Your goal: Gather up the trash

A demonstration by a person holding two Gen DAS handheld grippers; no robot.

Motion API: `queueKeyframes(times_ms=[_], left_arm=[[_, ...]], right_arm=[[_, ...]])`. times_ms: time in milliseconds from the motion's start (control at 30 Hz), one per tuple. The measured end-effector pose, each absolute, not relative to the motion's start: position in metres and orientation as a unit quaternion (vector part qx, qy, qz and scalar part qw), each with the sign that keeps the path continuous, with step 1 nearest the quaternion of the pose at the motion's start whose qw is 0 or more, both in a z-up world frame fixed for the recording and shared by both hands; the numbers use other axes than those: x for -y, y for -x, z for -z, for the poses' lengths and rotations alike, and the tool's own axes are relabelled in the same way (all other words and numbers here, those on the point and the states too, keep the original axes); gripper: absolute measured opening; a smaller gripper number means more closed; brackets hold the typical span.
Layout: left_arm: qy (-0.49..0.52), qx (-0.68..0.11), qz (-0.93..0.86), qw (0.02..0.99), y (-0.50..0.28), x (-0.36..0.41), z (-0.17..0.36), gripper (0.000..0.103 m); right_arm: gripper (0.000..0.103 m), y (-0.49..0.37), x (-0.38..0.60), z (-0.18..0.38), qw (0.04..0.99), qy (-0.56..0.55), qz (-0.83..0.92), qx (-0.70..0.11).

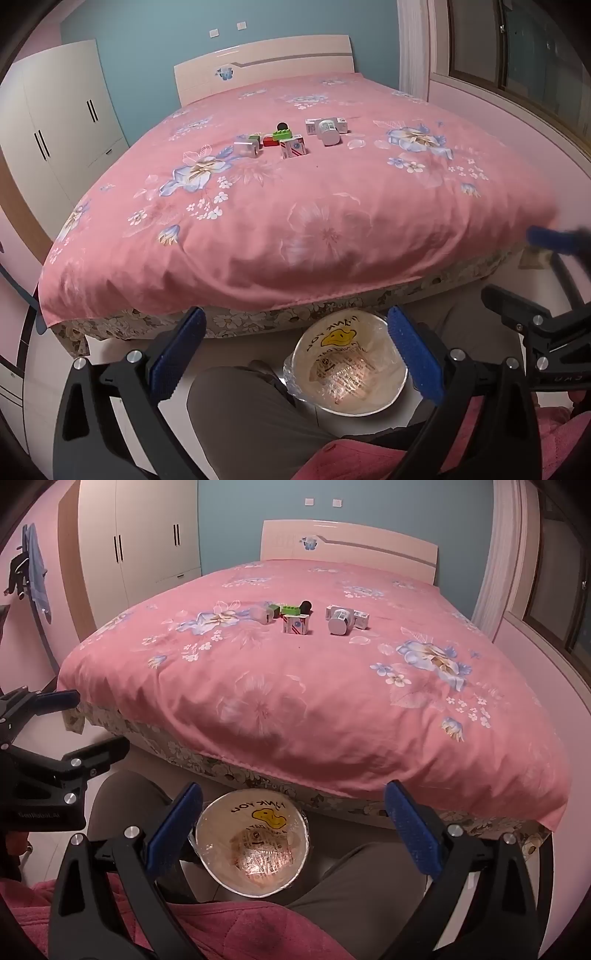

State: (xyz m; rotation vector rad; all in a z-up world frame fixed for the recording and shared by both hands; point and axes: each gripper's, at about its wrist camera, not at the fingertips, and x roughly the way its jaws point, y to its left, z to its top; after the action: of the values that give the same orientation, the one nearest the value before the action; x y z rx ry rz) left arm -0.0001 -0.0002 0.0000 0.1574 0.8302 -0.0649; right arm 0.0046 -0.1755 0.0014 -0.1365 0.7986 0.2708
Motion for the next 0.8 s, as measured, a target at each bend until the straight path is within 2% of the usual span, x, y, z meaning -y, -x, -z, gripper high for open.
queueKeyframes(times_ms=[800], left_arm=[[-0.077,-0.395,0.031,0.915,0.0018,0.0001,-0.0020,0.100]], right_arm=[[0.096,0.0011,0.1763,-0.0059,0.912,0.069,-0.130,-0.383]])
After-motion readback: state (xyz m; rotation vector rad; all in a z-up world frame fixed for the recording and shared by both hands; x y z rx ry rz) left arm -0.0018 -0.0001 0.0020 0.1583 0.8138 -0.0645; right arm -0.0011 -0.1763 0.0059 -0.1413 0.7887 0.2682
